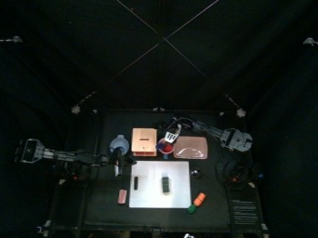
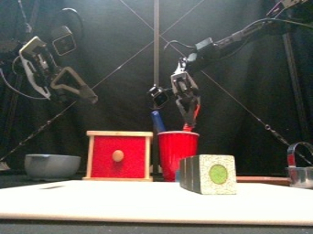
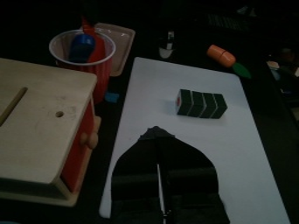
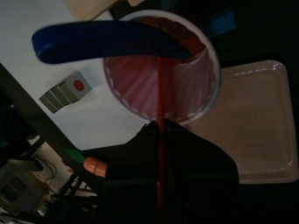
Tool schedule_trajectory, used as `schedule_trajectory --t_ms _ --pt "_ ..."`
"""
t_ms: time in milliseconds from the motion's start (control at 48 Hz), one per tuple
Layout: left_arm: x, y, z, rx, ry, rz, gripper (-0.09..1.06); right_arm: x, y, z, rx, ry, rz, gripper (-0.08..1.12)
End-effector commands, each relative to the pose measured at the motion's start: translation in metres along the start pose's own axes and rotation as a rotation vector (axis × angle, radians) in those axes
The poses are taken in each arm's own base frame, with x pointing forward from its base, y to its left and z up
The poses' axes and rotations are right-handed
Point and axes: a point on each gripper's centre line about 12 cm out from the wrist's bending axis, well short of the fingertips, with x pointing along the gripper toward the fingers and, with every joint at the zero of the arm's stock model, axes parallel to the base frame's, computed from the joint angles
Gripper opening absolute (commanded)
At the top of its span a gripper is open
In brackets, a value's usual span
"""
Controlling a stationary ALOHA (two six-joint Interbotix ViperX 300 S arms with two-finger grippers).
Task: Place sushi on board then cut the sushi with the knife then place the pieces on the plate
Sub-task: Grasp knife edge with left hand
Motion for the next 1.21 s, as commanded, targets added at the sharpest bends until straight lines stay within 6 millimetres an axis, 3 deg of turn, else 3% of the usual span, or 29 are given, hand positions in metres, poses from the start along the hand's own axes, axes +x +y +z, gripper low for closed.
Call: schedule_trajectory --t_ms 21,375,708,1000,1208 --pt "0.001 0.0 0.005 -0.003 -0.017 0.0 -0.03 -0.024 0.011 0.002 -0.028 -0.06 0.003 0.29" --pt "0.001 0.0 0.005 -0.004 -0.017 0.0 -0.03 -0.067 0.019 -0.012 -0.039 -0.134 -0.005 0.28" --pt "0.002 0.0 0.008 -0.011 -0.025 0.003 -0.03 -0.114 0.027 -0.042 -0.054 -0.249 -0.025 0.28" --pt "0.002 -0.001 0.01 -0.016 -0.031 0.002 -0.03 -0.16 0.047 -0.092 -0.089 -0.399 -0.046 0.28" --pt "0.002 -0.001 0.016 -0.009 -0.049 0.001 -0.03 -0.161 0.061 -0.123 -0.115 -0.557 -0.054 0.28"
